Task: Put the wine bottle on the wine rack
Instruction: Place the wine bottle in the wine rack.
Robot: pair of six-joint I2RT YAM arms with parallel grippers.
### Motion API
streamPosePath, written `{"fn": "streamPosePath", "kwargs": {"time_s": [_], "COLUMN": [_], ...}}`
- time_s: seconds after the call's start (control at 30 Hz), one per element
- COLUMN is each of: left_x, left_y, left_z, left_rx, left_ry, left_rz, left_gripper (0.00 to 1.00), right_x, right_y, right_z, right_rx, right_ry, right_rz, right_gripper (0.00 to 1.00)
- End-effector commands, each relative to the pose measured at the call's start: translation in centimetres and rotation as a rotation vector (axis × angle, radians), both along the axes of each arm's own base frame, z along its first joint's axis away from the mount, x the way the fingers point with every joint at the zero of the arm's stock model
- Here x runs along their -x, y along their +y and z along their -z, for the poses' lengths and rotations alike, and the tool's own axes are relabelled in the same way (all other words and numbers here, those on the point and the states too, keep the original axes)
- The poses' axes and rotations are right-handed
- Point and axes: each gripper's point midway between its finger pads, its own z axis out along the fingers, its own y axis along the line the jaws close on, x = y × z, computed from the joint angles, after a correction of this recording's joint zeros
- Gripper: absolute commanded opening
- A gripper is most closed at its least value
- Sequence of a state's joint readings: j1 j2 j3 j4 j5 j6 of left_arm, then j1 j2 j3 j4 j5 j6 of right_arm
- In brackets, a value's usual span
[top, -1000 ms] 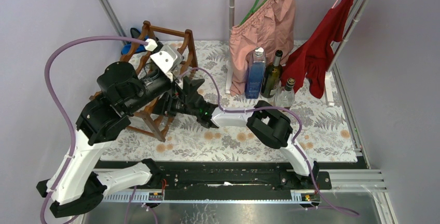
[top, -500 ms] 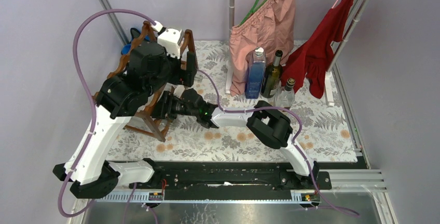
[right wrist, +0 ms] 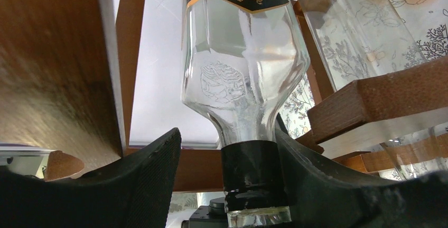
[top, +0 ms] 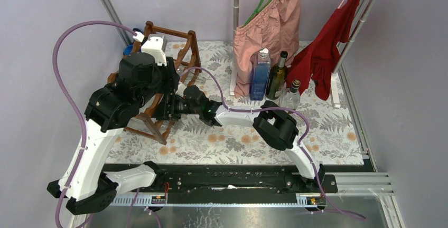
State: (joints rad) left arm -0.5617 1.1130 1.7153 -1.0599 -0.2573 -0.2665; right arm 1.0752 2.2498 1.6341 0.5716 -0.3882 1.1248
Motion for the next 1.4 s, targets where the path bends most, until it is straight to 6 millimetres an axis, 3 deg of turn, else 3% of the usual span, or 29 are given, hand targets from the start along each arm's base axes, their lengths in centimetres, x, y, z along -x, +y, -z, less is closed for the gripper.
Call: {"fn": "streamPosePath", "kwargs": {"time_s": [0.0,0.17,0.4,0.57,0.73,0.87,1.0,1.37], "left_x": [0.8,1.2,0.1,-0.1,-0.8,-1.3,-2.5,-3.4], "left_y": [3.0,6.5,9.3,11.9,14.5,14.9,15.5,15.3], "left_z": [2.3,3.0,6.0,8.8,10.5,13.2,13.6,15.3], "left_rx": [-0.044,-0.065,-0.056,-0.053,-0.081,-0.119,-0.125,-0.185], "left_ry": [0.092,0.134,0.269,0.361,0.348,0.393,0.375,0.408], "left_rz": [-0.162,-0.352,-0.419,-0.445,-0.531,-0.511,-0.514,-0.407], "left_gripper": [0.38,0.28,0.26,0.31,0.44,0.52,0.6,0.64], "right_x": [0.9,1.1,1.1,1.0,0.9,1.0,0.9,0.9], "right_y": [0.2,0.3,0.3,0.5,0.7,0.8,0.9,1.0], "right_z": [-7.2,-7.1,-7.0,-6.6,-6.2,-6.0,-5.9,-6.0], "right_rx": [-0.149,-0.161,-0.161,-0.16,-0.16,-0.16,-0.162,-0.169], "right_ry": [-0.078,-0.067,-0.064,-0.053,-0.046,-0.04,-0.036,-0.036], "right_rz": [-0.042,-0.054,-0.058,-0.053,-0.055,-0.06,-0.06,-0.062], "right_gripper": [0.69,0.68,0.68,0.68,0.68,0.68,0.68,0.68]}}
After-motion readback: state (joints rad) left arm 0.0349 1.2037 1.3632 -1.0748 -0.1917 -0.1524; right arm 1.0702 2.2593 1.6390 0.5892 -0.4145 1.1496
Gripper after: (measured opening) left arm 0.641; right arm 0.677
